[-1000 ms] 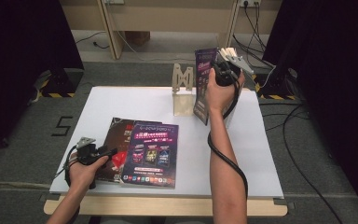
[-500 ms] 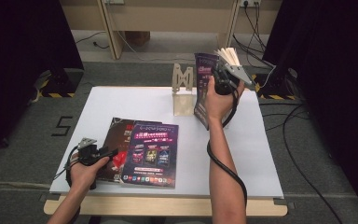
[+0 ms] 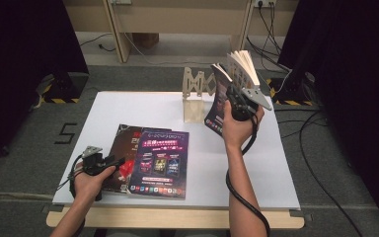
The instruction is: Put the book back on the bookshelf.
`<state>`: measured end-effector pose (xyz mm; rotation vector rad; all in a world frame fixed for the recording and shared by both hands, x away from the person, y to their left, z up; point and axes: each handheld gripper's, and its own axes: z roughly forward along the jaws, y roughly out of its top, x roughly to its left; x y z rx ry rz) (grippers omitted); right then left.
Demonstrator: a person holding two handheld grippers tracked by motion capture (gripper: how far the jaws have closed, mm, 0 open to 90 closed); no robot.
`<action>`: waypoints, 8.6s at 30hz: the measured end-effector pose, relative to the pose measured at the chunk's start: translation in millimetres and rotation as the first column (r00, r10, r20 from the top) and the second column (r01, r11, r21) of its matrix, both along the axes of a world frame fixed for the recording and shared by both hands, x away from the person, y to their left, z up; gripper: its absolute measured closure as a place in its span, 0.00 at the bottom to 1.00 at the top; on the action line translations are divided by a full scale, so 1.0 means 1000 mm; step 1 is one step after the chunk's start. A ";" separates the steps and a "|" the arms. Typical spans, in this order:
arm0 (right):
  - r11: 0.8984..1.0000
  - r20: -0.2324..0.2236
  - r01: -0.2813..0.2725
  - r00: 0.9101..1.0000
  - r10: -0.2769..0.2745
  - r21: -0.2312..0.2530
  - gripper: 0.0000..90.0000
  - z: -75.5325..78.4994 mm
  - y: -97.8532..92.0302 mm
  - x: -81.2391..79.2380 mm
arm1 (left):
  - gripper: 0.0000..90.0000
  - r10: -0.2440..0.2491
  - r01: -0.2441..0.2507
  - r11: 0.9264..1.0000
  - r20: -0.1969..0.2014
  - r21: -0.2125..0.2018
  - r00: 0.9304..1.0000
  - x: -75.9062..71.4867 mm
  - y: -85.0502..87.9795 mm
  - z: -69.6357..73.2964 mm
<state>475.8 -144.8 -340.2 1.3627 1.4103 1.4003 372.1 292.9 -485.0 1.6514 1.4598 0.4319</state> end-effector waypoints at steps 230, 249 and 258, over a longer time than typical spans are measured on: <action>0.992 -0.157 0.067 0.984 -0.083 -0.105 0.69 0.012 -0.004 0.010 | 0.52 -0.040 0.040 0.999 0.003 -0.010 0.999 0.000 -0.009 0.003; 0.996 -0.196 0.025 0.980 -0.043 -0.090 0.70 -0.004 -0.013 -0.020 | 0.52 -0.058 0.058 0.998 0.001 -0.026 0.998 0.002 -0.017 0.005; 0.996 -0.272 -0.035 0.962 0.011 -0.083 0.70 -0.021 -0.009 -0.038 | 0.54 -0.079 0.078 0.996 -0.012 -0.046 0.997 0.010 -0.027 0.006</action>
